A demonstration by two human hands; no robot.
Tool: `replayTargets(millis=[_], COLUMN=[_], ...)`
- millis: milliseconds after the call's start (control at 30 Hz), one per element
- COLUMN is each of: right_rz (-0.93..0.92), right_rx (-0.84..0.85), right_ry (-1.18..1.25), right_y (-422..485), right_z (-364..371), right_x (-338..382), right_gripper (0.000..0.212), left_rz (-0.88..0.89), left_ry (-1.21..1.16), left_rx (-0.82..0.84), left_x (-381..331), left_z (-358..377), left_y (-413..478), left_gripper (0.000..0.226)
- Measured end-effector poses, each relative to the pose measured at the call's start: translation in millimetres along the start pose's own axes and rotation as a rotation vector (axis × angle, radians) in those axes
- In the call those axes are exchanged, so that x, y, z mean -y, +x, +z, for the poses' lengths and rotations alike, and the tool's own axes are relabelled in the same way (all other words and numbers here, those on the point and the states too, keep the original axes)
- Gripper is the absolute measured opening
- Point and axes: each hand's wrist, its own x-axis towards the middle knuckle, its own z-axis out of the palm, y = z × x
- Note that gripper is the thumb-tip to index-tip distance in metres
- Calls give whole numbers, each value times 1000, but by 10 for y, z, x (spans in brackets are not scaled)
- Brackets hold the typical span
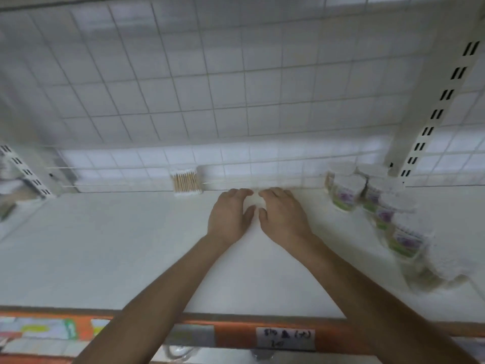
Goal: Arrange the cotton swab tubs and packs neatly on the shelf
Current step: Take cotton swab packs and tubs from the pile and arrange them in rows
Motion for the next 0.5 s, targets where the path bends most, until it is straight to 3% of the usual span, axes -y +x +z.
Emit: replayTargets(millis=[200, 400, 500], right_rz=[-119, -232, -285], right_rx=[64, 159, 200], right_ry=[-28, 25, 53], right_y=[194, 373, 453], right_z=[302, 709, 937], right_x=[722, 1715, 2224], right_gripper=[43, 48, 50], left_rz=[-46, -162, -280], left_ry=[102, 208, 252], left_rx=[-121, -182, -163], left_x=[679, 1480, 1935], left_z=[-517, -1098, -1384], left_y=[-289, -646, -774], left_gripper=[36, 71, 62])
